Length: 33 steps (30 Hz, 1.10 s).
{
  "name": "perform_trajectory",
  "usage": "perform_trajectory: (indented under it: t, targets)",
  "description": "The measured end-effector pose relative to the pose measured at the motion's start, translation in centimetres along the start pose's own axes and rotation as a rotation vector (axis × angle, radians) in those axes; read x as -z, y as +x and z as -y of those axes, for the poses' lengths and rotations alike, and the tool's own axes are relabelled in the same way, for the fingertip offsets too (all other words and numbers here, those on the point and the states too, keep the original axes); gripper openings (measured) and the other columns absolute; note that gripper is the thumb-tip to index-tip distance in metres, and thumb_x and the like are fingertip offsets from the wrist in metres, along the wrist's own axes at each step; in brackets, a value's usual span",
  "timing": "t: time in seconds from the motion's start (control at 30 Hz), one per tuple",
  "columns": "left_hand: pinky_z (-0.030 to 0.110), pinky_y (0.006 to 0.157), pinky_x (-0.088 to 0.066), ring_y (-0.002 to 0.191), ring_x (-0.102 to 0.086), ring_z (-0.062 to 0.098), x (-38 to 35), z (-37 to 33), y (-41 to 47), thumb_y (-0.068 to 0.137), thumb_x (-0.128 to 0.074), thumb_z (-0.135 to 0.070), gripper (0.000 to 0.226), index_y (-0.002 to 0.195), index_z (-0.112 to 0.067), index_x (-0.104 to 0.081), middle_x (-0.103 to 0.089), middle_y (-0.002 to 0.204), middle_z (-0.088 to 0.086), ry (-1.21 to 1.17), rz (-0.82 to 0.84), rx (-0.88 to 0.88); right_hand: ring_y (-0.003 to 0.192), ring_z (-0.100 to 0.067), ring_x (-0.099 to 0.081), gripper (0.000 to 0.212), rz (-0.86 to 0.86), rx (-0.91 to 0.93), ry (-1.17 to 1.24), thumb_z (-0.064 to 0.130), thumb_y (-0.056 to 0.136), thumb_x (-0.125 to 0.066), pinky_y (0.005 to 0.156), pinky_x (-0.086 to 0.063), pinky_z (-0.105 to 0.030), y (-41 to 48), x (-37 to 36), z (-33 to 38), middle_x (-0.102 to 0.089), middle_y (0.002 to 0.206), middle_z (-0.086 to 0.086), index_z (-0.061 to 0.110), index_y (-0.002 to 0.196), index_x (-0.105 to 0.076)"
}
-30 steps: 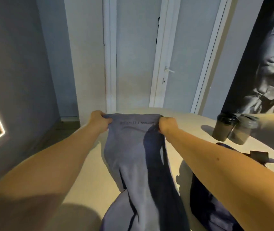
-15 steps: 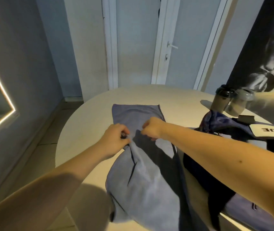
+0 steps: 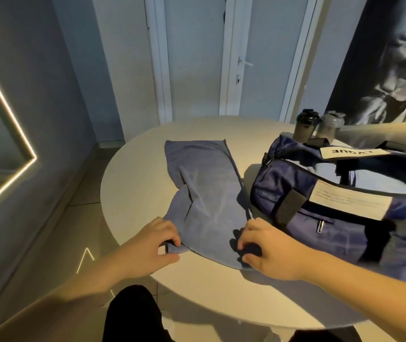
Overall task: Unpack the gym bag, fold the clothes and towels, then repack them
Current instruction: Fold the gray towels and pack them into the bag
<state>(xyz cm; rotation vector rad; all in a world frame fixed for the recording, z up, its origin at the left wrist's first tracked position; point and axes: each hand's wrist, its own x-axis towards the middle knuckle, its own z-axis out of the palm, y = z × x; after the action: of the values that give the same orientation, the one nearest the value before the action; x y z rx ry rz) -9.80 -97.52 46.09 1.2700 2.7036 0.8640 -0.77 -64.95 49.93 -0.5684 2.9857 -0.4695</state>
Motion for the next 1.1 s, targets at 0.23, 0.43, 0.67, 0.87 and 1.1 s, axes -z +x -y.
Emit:
perform_trajectory:
  t: [0.23, 0.43, 0.67, 0.87, 1.1]
  targets:
    - [0.028, 0.085, -0.047, 0.097, -0.054, 0.009, 1.1, 0.5, -0.9, 0.099, -0.061, -0.035, 0.009, 0.09, -0.034, -0.062, -0.059, 0.093, -0.017, 0.001, -0.033, 0.101, 0.124, 0.005, -0.033, 0.057, 0.066, 0.059, 0.065, 0.019, 0.083, -0.062, 0.106, -0.027, -0.012, -4.1, -0.7, -1.8, -0.044, 0.13, 0.024, 0.037, 0.136, -0.054]
    - [0.038, 0.073, -0.049, 0.076, -0.057, 0.016, 2.5, -0.6, -2.2, 0.105, -0.039, -0.041, 0.035, 0.085, -0.019, -0.057, -0.057, 0.079, -0.007, -0.159, -0.183, 0.292, 0.1, 0.003, -0.057, 0.014, -0.122, 0.02, 0.161, 0.036, 0.1, -0.059, 0.088, -0.047, -0.015, -4.6, -1.5, -2.4, -0.061, 0.102, 0.03, 0.038, 0.108, -0.07]
    - [0.028, 0.073, -0.054, 0.078, -0.063, 0.01, 3.6, -1.9, -4.3, 0.086, -0.062, -0.064, 0.039, 0.094, -0.026, -0.057, -0.062, 0.082, -0.012, -0.115, -0.011, 0.438, 0.057, -0.022, -0.068, 0.022, -0.334, -0.187, 0.621, 0.018, 0.103, -0.056, 0.061, -0.059, -0.032, -4.2, -0.2, -0.5, -0.069, 0.08, 0.001, 0.032, 0.118, -0.064]
    - [0.035, 0.082, -0.056, 0.087, -0.065, 0.016, 4.1, -1.0, -4.8, 0.086, -0.071, -0.044, 0.022, 0.096, -0.027, -0.061, -0.065, 0.087, -0.011, 0.012, 0.027, 0.426, 0.068, -0.022, -0.074, 0.037, -0.288, -0.264, 0.635, -0.003, 0.101, -0.047, 0.073, -0.062, -0.034, -2.6, -0.6, -0.8, -0.074, 0.087, 0.0, 0.019, 0.099, -0.076]
    - [0.034, 0.08, -0.057, 0.085, -0.067, 0.01, 4.5, -1.4, -5.5, 0.09, -0.045, -0.055, 0.041, 0.091, -0.024, -0.072, -0.069, 0.083, -0.016, -0.181, -0.056, 0.44, 0.094, -0.003, -0.066, 0.021, -0.224, -0.111, 0.412, 0.011, 0.09, -0.073, 0.08, -0.053, -0.02, -1.9, -0.6, -0.5, -0.068, 0.104, 0.017, 0.031, 0.098, -0.077]
